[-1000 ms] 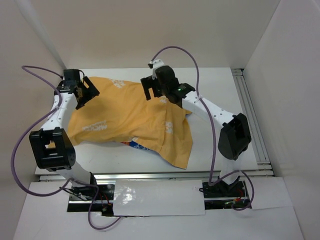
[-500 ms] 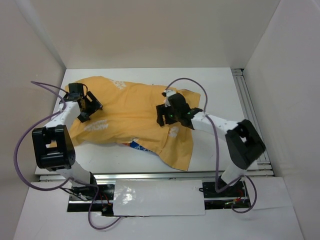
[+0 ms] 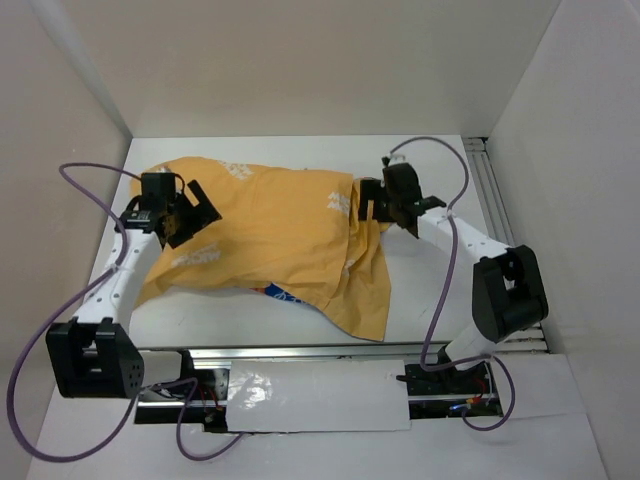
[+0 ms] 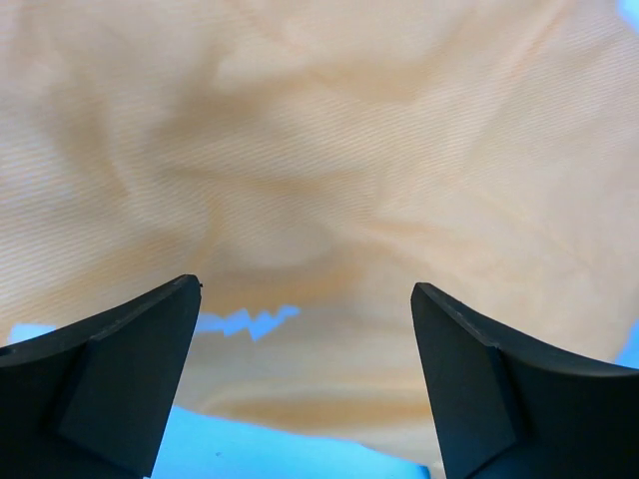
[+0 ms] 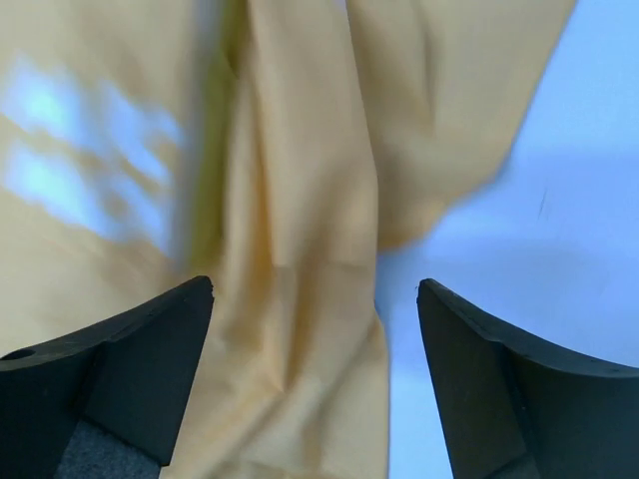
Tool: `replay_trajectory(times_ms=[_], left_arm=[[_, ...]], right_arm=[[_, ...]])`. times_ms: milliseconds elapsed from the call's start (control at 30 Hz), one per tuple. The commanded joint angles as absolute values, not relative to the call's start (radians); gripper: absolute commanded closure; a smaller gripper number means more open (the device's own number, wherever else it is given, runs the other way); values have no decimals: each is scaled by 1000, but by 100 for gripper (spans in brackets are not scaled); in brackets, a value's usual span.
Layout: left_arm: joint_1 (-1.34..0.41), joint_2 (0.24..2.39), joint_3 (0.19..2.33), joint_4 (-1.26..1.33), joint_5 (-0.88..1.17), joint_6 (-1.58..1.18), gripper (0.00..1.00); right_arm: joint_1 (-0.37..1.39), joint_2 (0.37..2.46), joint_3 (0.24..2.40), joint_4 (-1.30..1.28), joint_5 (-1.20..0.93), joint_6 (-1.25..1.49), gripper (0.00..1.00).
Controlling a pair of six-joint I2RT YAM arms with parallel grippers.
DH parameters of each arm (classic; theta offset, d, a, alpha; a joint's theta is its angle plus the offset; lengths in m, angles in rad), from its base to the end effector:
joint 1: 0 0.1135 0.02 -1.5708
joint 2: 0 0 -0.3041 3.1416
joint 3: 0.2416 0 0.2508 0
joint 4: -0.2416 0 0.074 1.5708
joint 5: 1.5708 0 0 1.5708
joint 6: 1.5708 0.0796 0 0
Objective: Put the pillow into the pillowcase
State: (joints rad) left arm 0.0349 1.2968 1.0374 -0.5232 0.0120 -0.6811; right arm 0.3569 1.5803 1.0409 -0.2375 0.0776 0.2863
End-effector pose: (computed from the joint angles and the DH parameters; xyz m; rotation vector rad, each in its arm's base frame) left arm 0.2972 0.0094 0.2935 -0.8275 2.2289 -0.3275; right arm 0.3507 0.1242 0.2365 -0.0448 2.3555 0.2254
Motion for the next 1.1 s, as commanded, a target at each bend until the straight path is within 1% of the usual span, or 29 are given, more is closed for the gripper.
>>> replay_trajectory(times_ms=[0,33,67,100,233,267,300,367,400,433,500,533,633,667,733,767,867,933,1000,1033,1067], left_arm=[[44,1227,1153,-558,-82,-681,0],[73,1227,1188,-592,-100,-681,0],[92,1277,1230,-613,-100,-681,0],[109,1305,1312,-629,-100,-669,0],[179,1512,1523,-650,-114,-632,0],[211,1570,1582,-694,-114,-617,0],[224,1689,1712,-721,-103,-603,0],[251,1803,1828,-752,-123,-592,0],[261,1860,1942,-781,-123,-592,0],[274,1987,2019,-817,-111,-592,0],[296,2106,2168,-886,-110,-581,0],[296,2156,2280,-905,-135,-571,0],[307,2304,2403,-905,-114,-545,0],[307,2344,2404,-884,-114,-545,0],[316,2353,2375,-839,-114,-545,0],[316,2365,2355,-774,-114,-557,0],[316,2411,2310,-684,-65,-571,0],[293,2478,2360,-693,-45,-571,0],[278,2488,2349,-693,-44,-562,0],[266,2488,2330,-654,-44,-561,2],[265,2488,2289,-641,-44,-551,11]], right_arm=[[319,1597,1213,-225,114,247,8],[301,1606,1270,-225,114,247,5],[301,1632,1297,-225,114,247,2],[287,1647,1354,-225,89,258,0],[275,1750,1491,-279,67,290,0],[265,1791,1514,-297,67,301,0],[265,1811,1535,-308,67,316,0],[255,1865,1591,-324,77,337,0],[255,1881,1604,-324,68,347,0],[244,1897,1646,-333,67,347,0],[235,1949,1695,-365,54,347,0],[235,1963,1719,-365,69,347,0],[225,2008,1781,-390,89,347,0],[225,2023,1790,-390,89,347,0],[215,2032,1799,-390,89,347,0],[215,2033,1799,-390,89,347,0],[215,2052,1790,-362,55,347,0],[206,2081,1790,-351,-1,347,0],[206,2111,1799,-338,-34,356,0],[206,2120,1815,-337,-47,356,0],[206,2129,1815,-325,-76,367,0]])
